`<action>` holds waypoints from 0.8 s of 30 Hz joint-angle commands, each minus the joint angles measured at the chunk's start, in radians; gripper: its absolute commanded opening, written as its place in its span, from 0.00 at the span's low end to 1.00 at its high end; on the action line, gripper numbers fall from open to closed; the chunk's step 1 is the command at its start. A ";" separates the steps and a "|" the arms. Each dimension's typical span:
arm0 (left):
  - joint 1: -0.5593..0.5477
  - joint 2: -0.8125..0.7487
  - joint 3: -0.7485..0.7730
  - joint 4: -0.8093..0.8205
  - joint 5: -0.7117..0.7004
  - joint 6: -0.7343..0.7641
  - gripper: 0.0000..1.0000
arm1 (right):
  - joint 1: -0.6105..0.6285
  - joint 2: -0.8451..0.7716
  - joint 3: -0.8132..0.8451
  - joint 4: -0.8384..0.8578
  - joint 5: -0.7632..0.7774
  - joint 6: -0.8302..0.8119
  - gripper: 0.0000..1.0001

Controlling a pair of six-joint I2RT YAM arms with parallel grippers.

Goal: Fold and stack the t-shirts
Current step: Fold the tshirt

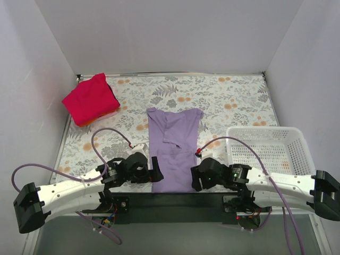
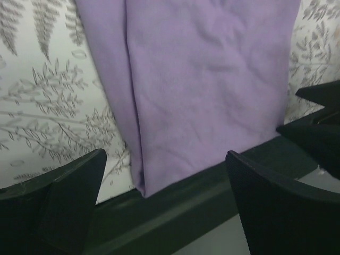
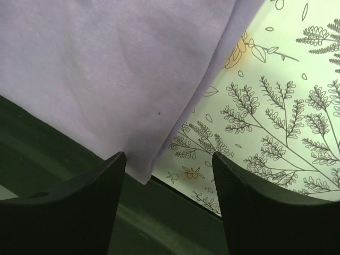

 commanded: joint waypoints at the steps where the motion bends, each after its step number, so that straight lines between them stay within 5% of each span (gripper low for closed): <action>1: -0.074 -0.049 -0.018 -0.081 -0.004 -0.137 0.86 | 0.006 -0.058 -0.019 0.007 -0.019 0.071 0.60; 16: -0.254 0.009 -0.064 -0.050 -0.010 -0.268 0.75 | 0.063 -0.058 -0.081 0.138 -0.063 0.157 0.57; 24: -0.271 0.007 -0.091 0.002 -0.013 -0.294 0.61 | 0.086 -0.025 -0.088 0.168 -0.068 0.176 0.52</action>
